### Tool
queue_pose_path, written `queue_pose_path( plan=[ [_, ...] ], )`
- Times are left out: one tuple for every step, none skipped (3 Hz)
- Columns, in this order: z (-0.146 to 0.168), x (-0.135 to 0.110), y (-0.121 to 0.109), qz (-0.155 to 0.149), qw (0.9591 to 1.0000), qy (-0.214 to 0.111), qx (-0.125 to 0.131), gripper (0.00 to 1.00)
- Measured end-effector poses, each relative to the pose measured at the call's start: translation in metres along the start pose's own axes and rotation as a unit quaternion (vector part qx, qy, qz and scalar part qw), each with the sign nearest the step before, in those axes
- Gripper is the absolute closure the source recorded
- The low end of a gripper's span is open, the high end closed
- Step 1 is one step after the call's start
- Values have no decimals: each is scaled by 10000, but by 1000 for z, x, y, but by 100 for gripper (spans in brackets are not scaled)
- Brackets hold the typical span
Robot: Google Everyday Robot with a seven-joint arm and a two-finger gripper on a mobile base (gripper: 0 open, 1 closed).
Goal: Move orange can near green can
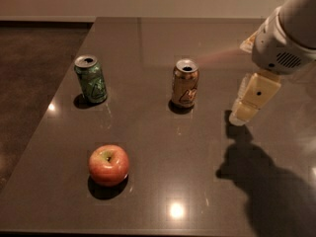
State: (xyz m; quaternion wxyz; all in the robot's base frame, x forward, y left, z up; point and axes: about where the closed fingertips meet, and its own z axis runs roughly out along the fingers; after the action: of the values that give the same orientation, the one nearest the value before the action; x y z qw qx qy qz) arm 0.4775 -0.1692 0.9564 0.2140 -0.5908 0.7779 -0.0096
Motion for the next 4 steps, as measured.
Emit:
queue_pose_path(
  plan=[
    [30, -27, -6, 94, 9994, -319, -102, 0],
    [57, -54, -13, 227, 9974, -642, -245, 0],
    [76, -75, -18, 356, 9943, -924, -386, 0],
    [88, -90, -22, 428, 9914, -1140, -475, 0]
  ],
)
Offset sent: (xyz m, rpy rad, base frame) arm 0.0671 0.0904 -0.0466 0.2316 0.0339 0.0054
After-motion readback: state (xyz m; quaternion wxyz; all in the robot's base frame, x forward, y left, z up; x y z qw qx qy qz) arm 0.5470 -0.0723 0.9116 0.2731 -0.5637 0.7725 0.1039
